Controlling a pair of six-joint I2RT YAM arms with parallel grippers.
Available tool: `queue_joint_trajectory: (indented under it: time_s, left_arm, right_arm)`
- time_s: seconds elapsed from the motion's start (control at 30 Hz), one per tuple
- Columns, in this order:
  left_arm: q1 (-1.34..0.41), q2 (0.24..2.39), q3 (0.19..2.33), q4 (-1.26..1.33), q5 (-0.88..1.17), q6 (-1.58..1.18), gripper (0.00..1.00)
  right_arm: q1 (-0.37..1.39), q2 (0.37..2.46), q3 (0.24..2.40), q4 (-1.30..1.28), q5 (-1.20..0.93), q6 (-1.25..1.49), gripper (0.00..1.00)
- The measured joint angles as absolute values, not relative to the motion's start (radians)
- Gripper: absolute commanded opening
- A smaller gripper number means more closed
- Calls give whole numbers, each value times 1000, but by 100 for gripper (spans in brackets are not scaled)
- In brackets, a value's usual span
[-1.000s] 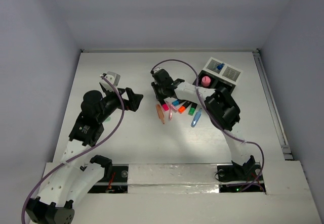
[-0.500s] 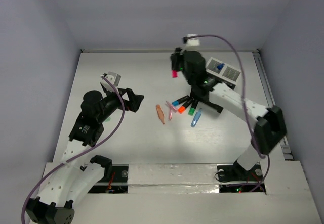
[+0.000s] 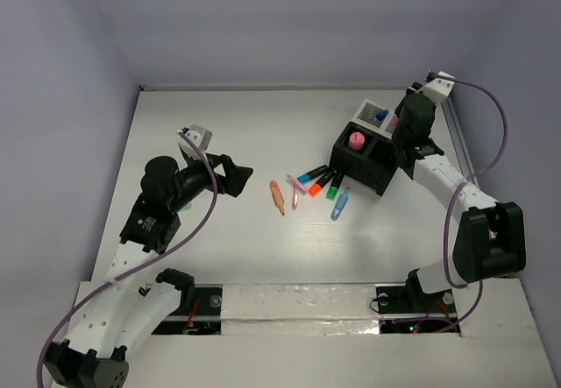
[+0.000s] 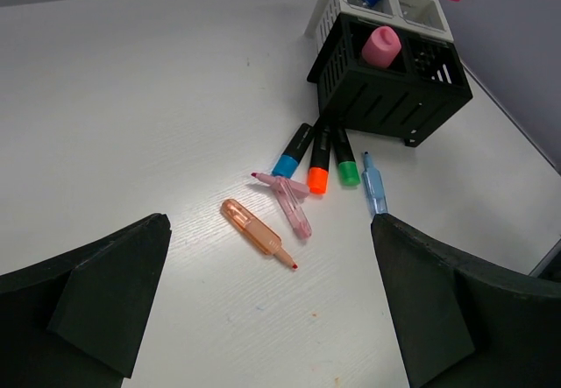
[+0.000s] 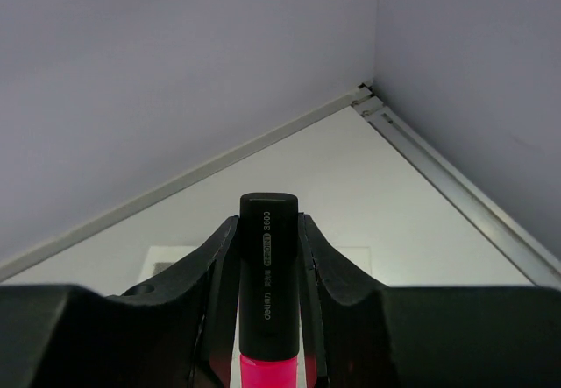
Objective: Sort the stationery into containers
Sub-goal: Place the pen in the storage box.
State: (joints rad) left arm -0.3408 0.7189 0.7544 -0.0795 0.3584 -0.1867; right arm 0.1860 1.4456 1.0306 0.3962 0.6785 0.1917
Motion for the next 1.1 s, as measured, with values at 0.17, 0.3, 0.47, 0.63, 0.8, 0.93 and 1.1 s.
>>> queue_joint_trajectory:
  time_s: [0.17,0.3,0.47,0.63,0.8,0.93,1.1]
  left_arm:
    - [-341,736,754,-80,363,-189,99]
    - [-341,753,754,-80,364,-190,99]
    - [-341,764,754,-80,367,-192,99]
    - [-341,775,754,-80,366,-192,99]
    - [-341,792,754,-80,363,-192,99]
    - [-341,822,755,-80,362,-192,99]
    - [-348,870,762,-79,363,-202,98]
  right_arm:
    - [170,1546,1035,482,699,104,6]
    - [163,1633,1039,545,716,26,6]
    - [163,1687,1042,589,723,-39,8]
    - [163,1704,1047,617,725,-53,15]
    - [163,1702,1046,610,717,-2,32]
    - [163,1682,1031,577,696,58,42]
    - [163,1648,1021,558,679,94,53]
